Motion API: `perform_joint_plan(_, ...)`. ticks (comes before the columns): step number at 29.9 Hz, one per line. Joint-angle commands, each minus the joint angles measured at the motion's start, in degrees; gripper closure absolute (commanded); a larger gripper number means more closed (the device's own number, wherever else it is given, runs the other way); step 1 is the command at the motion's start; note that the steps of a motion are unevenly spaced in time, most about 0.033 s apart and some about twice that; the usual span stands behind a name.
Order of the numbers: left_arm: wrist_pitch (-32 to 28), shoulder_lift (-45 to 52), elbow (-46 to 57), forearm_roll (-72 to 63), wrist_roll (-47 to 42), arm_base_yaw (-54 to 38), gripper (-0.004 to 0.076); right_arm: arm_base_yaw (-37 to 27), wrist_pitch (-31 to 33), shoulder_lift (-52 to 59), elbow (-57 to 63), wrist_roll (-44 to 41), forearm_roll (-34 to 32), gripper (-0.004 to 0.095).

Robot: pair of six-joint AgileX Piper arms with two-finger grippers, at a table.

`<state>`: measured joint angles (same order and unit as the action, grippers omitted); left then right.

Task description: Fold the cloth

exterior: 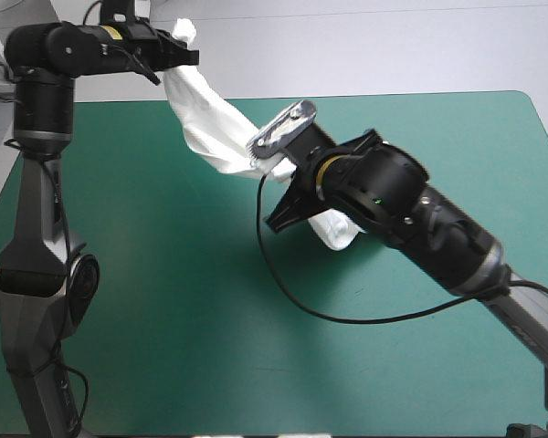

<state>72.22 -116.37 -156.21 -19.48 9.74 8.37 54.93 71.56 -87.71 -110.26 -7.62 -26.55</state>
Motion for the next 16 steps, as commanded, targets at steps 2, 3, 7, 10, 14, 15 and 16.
perform_joint_plan(2, -1.22, 9.49, -5.35, -1.90, -0.53, -0.02, 0.0733, -0.37, -1.88, 4.41, -10.96, 2.32, -10.75, 0.0927)
perform_joint_plan(3, -2.14, 10.56, -5.71, -1.90, -0.67, -0.02, 0.0733, -0.37, -1.88, 4.67, -13.01, 3.12, -12.37, 0.0927)
perform_joint_plan(7, -8.36, 16.16, -6.01, -2.02, -0.67, -0.02, 0.0733, -0.37, -3.09, 4.69, -23.26, 8.84, -15.14, 0.0927)
perform_joint_plan(10, -13.03, 20.31, -6.01, -2.35, -0.67, -0.02, 0.0733, -0.37, -5.11, 4.69, -29.51, 11.55, -16.02, 0.0927)
perform_joint_plan(14, -19.27, 25.03, -6.01, -5.34, -0.67, -0.02, 0.0733, -0.37, -8.61, 4.69, -36.01, 14.79, -16.76, 0.0927)
perform_joint_plan(15, -20.57, 25.89, -6.01, -6.16, -0.56, -0.02, 0.0733, -0.37, -9.53, 4.69, -37.00, 15.27, -16.49, 0.0927)
perform_joint_plan(16, -22.49, 27.08, -6.01, -7.56, 0.38, -0.02, 0.0733, -0.37, -11.20, 4.93, -38.20, 15.38, -15.72, 0.0927)
